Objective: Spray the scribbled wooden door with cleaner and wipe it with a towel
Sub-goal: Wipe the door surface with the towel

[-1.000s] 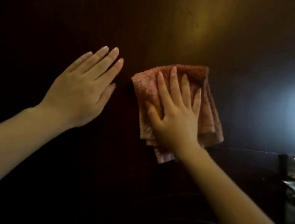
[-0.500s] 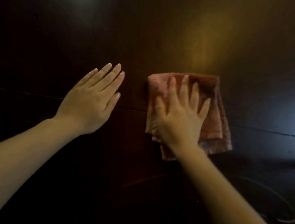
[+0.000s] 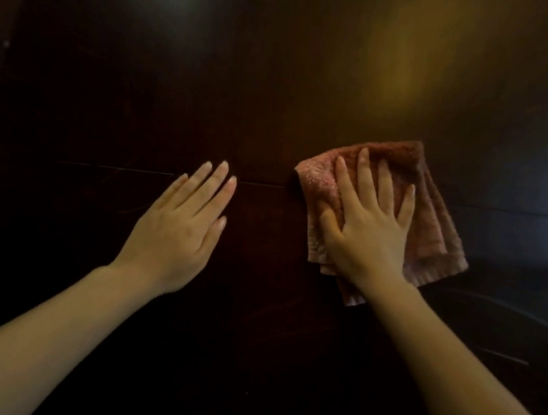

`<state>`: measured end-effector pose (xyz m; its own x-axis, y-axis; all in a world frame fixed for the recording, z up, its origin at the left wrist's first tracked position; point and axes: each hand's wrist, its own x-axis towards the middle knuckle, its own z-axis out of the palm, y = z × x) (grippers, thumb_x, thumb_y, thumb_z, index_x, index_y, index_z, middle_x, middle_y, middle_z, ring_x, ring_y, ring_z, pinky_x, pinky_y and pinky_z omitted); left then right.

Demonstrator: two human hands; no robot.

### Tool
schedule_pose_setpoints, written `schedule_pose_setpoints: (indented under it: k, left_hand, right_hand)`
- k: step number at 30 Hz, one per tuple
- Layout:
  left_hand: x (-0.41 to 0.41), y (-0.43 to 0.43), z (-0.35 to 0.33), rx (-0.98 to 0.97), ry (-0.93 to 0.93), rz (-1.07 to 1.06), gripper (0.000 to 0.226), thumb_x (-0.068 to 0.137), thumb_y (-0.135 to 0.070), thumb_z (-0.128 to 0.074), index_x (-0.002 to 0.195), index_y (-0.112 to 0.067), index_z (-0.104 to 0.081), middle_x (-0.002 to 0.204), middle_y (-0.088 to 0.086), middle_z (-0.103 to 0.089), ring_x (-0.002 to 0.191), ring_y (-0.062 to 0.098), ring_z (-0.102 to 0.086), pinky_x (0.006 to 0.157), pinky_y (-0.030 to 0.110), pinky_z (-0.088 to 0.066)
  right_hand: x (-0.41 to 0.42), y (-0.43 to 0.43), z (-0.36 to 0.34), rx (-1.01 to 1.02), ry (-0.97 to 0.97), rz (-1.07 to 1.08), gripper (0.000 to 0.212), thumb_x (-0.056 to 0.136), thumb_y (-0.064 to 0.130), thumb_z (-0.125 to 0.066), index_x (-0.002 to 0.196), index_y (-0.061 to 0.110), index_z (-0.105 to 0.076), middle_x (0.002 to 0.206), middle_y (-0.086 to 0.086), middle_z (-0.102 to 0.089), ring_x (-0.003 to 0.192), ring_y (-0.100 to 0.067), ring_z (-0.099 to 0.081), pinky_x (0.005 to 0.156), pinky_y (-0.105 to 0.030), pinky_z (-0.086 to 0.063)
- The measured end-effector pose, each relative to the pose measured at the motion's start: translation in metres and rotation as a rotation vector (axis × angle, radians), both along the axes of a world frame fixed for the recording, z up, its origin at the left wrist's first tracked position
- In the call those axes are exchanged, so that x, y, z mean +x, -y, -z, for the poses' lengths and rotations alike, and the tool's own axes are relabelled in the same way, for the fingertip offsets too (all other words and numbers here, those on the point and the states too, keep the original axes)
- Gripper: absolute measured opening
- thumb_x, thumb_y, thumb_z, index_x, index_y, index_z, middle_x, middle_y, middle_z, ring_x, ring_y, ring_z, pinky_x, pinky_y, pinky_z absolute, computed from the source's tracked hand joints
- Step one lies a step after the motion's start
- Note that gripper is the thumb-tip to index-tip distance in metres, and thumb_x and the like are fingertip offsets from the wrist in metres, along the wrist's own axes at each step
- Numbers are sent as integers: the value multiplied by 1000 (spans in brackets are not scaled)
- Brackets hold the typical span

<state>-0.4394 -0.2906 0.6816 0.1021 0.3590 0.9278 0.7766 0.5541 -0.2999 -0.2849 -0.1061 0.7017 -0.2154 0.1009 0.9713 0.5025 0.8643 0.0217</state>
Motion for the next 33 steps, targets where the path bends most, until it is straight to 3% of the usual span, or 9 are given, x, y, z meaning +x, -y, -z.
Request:
schedule_pose_setpoints:
  k: [4, 8, 12, 18, 21, 27, 31, 33]
  left_hand:
    - [-8, 11, 17, -65, -13, -8, 49, 96, -35, -19, 141, -16, -18, 150, -3, -13, 141, 13, -12, 114, 24, -3]
    - [-44, 60, 10, 85, 87, -74, 52, 94, -42, -10, 142, -21, -11, 151, -6, -7, 141, 9, -3, 115, 26, -2]
    - [-70, 90, 21, 48, 103, -138, 55, 97, -47, -8, 144, -19, -18, 153, 2, -16, 141, 12, -7, 114, 23, 4]
    - [-83, 90, 55, 438, 306, 30, 62, 89, -48, -12, 143, -17, -5, 154, -5, -3, 140, 0, 5, 113, 17, 7]
    - [-86, 91, 56, 620, 387, 69, 64, 87, -44, -14, 144, -15, -7, 152, -7, -1, 138, 1, 4, 112, 22, 3]
    - [-92, 94, 59, 560, 374, 62, 60, 86, -47, -4, 139, -22, 7, 149, -12, 12, 138, -2, 13, 108, 12, 14]
    - [-94, 97, 63, 490, 385, 25, 65, 82, -45, -2, 138, -15, 8, 150, -5, 10, 139, 5, 11, 112, 20, 9]
    - [-96, 100, 66, 461, 377, 20, 66, 82, -45, -2, 140, -14, 6, 151, -3, 7, 140, 6, 10, 113, 21, 8]
  right_hand:
    - [-1, 6, 2, -61, -15, 5, 69, 82, 57, -11, 146, 38, 3, 157, 6, 9, 143, -19, 11, 110, -49, 13]
    - [-8, 18, -1, -143, -13, -5, 67, 85, 56, -12, 146, 36, 5, 156, 6, 12, 142, -19, 15, 111, -52, 14]
    - [-31, 51, -6, -155, -53, -22, 67, 86, 55, -9, 147, 32, 5, 157, 4, 13, 142, -21, 17, 111, -57, 11]
    - [-98, 124, -4, 198, 75, -89, 68, 84, 56, -13, 148, 31, -12, 158, 0, -5, 144, -27, 2, 108, -55, 16]
    - [-120, 143, -24, 349, 168, -68, 68, 84, 56, -8, 148, 32, -6, 158, 1, 4, 143, -26, 9, 107, -56, 15]
    - [-136, 162, -40, 367, 153, -89, 60, 93, 51, -22, 148, 32, -9, 158, 2, 2, 144, -24, 9, 109, -55, 14]
    - [-145, 157, 14, 643, 270, -231, 60, 84, 48, -31, 138, 25, -44, 148, -6, -35, 139, -32, -24, 112, -51, -1]
    - [-150, 148, 19, 710, 323, -361, 56, 84, 43, -39, 132, 19, -51, 143, -11, -42, 136, -34, -28, 116, -45, -2]
